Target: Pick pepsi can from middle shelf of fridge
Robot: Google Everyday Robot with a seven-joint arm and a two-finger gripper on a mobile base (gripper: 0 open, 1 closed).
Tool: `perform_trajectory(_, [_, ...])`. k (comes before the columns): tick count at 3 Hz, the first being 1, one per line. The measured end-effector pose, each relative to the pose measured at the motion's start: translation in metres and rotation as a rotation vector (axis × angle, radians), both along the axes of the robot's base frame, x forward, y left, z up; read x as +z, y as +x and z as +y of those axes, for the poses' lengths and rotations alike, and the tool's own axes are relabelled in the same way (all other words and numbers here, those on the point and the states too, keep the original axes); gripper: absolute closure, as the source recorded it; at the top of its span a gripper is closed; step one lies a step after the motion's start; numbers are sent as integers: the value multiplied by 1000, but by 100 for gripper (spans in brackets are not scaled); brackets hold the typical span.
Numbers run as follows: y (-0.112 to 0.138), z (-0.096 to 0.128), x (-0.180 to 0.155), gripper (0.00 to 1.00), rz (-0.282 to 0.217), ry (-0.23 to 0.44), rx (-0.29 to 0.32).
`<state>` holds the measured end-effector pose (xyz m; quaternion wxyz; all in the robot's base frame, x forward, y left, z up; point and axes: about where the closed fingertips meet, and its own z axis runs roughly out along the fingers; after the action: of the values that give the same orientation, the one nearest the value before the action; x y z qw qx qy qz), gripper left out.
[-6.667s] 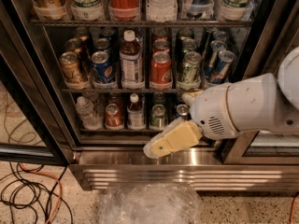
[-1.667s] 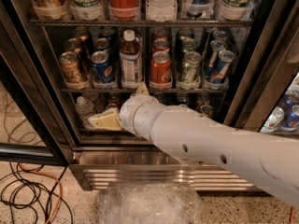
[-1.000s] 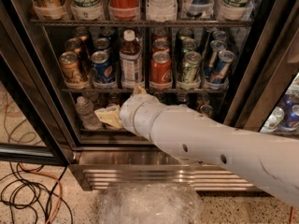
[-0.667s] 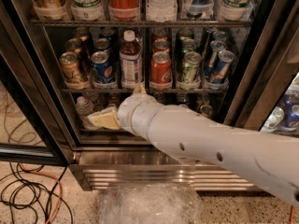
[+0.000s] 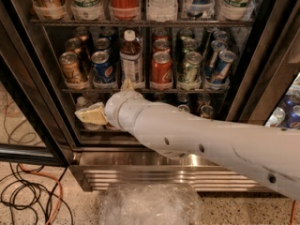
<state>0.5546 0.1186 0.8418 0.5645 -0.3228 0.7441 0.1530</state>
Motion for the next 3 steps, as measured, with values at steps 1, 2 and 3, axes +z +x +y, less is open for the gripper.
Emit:
perform_trajectory(1, [7,19,10,3,-16,40,11])
perform_trajectory(2, [12,54,23,5,-26,90,44])
perform_trajectory(3, [12,54,23,6,-26,89,44])
